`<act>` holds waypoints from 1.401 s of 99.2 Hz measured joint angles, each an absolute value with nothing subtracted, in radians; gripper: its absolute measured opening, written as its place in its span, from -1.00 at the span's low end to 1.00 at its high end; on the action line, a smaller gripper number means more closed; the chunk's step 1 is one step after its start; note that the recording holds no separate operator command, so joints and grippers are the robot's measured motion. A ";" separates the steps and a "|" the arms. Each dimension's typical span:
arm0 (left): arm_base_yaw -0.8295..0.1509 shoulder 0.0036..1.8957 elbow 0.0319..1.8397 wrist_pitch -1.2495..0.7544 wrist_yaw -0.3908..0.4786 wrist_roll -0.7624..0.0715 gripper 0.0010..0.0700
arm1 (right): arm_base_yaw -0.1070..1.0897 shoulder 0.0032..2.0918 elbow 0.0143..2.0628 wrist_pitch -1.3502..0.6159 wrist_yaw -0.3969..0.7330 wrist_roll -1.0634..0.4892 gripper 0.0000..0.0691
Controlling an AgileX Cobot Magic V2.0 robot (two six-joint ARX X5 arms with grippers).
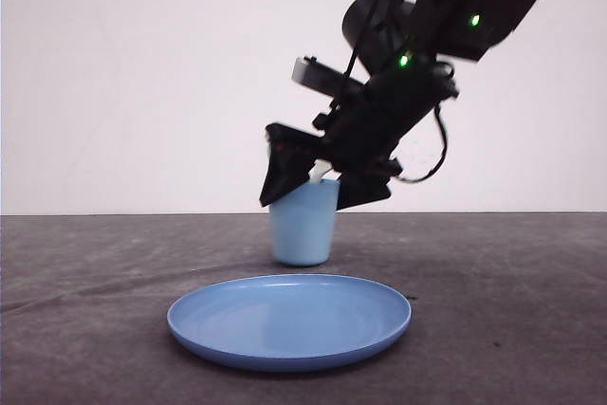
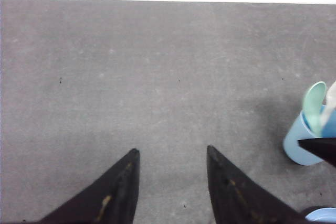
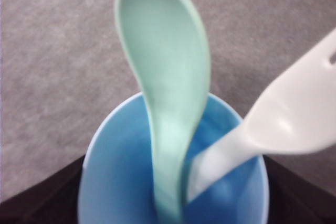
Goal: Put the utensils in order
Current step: 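Lower the right gripper around the rim of the blue cup and grasp it, then lift the cup with the right gripper and move it over the plate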
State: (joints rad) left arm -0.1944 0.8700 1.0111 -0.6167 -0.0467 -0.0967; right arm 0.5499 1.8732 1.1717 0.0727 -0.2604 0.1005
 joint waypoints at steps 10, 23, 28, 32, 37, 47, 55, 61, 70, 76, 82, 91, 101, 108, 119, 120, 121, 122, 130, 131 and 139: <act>-0.195 0.870 1.011 -0.617 -0.047 -0.097 -0.35 | 0.553 1.807 1.172 0.028 -0.260 0.101 0.43; -0.194 0.870 1.011 -0.617 -0.047 -0.096 -0.35 | 0.566 1.706 1.172 -0.050 -0.261 0.100 0.43; -0.194 0.870 1.011 -0.617 -0.047 -0.096 -0.35 | 0.572 1.669 1.172 -0.094 -0.260 0.095 0.43; -0.194 0.870 1.011 -0.617 -0.047 -0.094 -0.35 | 0.579 1.641 1.172 -0.128 -0.260 0.088 0.43; -0.194 0.870 1.011 -0.617 -0.047 -0.092 -0.35 | 0.590 1.607 1.172 -0.168 -0.257 0.077 0.43; -0.194 0.870 1.011 -0.616 -0.047 -0.086 -0.35 | 0.620 1.530 1.172 -0.227 -0.238 0.057 0.43; -0.194 0.870 1.011 -0.617 -0.047 -0.084 -0.35 | 0.648 1.462 1.168 -0.241 -0.215 0.049 0.42; -0.194 0.870 1.011 -0.617 -0.047 -0.081 -0.35 | 0.669 1.409 1.155 -0.245 -0.207 0.048 0.42; -0.194 0.870 1.011 -0.617 -0.047 -0.078 -0.35 | 0.704 1.334 1.114 -0.252 -0.200 0.048 0.42; -0.194 0.870 1.011 -0.617 -0.047 -0.078 -0.35 | 0.729 1.295 1.079 -0.261 -0.179 0.048 0.42; -0.194 0.870 1.011 -0.619 -0.047 -0.078 -0.35 | 0.755 1.262 1.034 -0.264 -0.161 0.049 0.42; -0.194 0.870 1.011 -0.620 -0.047 -0.077 -0.35 | 0.786 1.221 0.965 -0.267 -0.144 0.054 0.42; -0.194 0.870 1.011 -0.620 -0.047 -0.077 -0.35 | 0.813 1.188 0.892 -0.250 -0.126 0.072 0.42; -0.194 0.870 1.011 -0.621 -0.047 -0.077 -0.35 | 0.826 1.184 0.844 -0.216 -0.126 0.087 0.42; -0.194 0.870 1.011 -0.622 -0.047 -0.077 -0.35 | 0.840 1.190 0.764 -0.150 -0.117 0.105 0.42; -0.194 0.870 1.011 -0.622 -0.047 -0.077 -0.35 | 0.841 1.190 0.757 -0.141 -0.117 0.105 0.42; -0.194 0.870 1.011 -0.622 -0.047 -0.077 -0.35 | 0.842 1.192 0.749 -0.131 -0.116 0.106 0.42; -0.194 0.870 1.011 -0.622 -0.047 -0.078 -0.35 | 0.844 1.193 0.742 -0.121 -0.114 0.107 0.42; -0.195 0.870 1.011 -0.622 -0.047 -0.077 -0.35 | 0.851 1.207 0.694 -0.046 -0.104 0.110 0.42; -0.195 0.870 1.011 -0.622 -0.047 -0.077 -0.35 | 0.851 1.208 0.689 -0.038 -0.105 0.111 0.42; -0.194 0.870 1.011 -0.622 -0.047 -0.077 -0.35 | 0.851 1.228 0.663 0.007 -0.105 0.113 0.42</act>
